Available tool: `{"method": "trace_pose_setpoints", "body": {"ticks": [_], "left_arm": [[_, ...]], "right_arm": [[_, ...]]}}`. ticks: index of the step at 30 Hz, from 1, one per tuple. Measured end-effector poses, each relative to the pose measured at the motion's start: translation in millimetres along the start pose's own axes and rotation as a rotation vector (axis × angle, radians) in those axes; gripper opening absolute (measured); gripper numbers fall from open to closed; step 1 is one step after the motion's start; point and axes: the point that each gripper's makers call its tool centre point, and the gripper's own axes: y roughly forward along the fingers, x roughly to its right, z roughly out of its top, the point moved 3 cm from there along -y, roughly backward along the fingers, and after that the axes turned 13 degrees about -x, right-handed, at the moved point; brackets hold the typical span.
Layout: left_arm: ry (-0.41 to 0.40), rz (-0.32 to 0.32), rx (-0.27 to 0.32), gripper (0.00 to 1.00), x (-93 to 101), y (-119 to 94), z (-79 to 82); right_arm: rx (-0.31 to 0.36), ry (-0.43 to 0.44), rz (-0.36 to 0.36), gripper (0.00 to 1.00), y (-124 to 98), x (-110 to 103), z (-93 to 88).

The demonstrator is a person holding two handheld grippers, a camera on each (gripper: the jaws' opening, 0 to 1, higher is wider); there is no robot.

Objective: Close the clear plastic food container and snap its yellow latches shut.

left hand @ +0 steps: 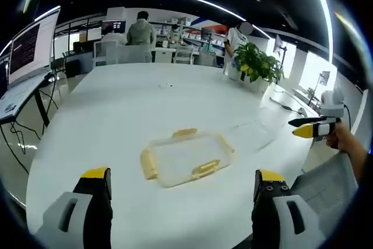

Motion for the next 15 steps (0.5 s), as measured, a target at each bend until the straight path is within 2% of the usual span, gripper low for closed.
{"method": "trace_pose_setpoints", "body": {"ticks": [15], "left_arm": [[-0.001, 0.006, -0.005, 0.99, -1.0, 0.1, -0.9]], "right_arm": [[-0.004, -0.013, -0.016, 0.98, -0.3, 1.4, -0.4]]}}
